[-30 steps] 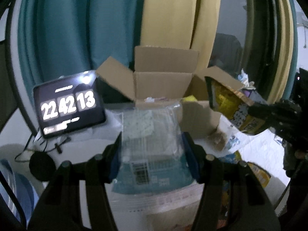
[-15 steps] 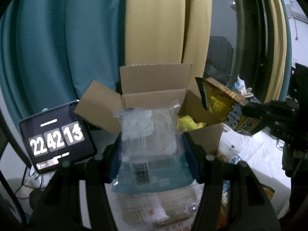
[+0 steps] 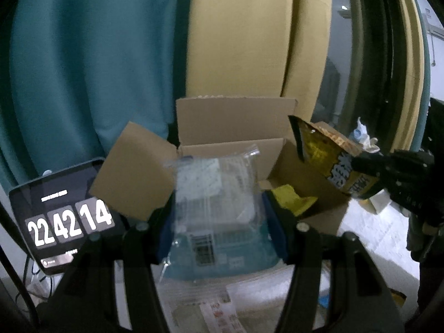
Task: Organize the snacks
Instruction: 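Release the yellow cartoon bag into the box with the right gripper while the left releases the clear tray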
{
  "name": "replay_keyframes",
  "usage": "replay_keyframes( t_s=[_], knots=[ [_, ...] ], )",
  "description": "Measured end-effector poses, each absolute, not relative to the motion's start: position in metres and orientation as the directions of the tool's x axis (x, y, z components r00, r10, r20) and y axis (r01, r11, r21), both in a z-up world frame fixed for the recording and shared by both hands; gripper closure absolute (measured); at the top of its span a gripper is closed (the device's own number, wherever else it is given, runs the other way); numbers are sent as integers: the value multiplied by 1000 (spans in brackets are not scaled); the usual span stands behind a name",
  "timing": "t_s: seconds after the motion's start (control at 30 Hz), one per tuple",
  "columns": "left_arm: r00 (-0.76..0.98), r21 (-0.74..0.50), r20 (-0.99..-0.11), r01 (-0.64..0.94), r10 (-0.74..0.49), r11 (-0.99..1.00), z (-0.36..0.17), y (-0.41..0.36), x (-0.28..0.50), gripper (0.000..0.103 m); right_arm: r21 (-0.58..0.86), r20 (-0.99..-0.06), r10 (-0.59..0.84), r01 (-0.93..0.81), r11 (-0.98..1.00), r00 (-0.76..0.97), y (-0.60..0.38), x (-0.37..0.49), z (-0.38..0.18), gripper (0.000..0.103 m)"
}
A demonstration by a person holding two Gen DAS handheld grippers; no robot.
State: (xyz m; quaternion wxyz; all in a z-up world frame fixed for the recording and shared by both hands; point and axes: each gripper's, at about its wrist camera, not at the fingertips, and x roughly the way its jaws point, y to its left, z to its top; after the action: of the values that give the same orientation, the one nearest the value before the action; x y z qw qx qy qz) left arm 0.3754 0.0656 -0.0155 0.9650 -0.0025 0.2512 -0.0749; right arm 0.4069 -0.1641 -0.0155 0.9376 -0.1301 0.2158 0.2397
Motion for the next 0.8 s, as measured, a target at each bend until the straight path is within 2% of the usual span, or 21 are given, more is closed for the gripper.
replay_keyframes(
  t_s=[0.8],
  knots=[
    [818, -35, -564, 112, -112, 993, -44, 68, 491, 42, -140, -521, 295, -420, 896, 801, -144, 516, -37, 90]
  ],
)
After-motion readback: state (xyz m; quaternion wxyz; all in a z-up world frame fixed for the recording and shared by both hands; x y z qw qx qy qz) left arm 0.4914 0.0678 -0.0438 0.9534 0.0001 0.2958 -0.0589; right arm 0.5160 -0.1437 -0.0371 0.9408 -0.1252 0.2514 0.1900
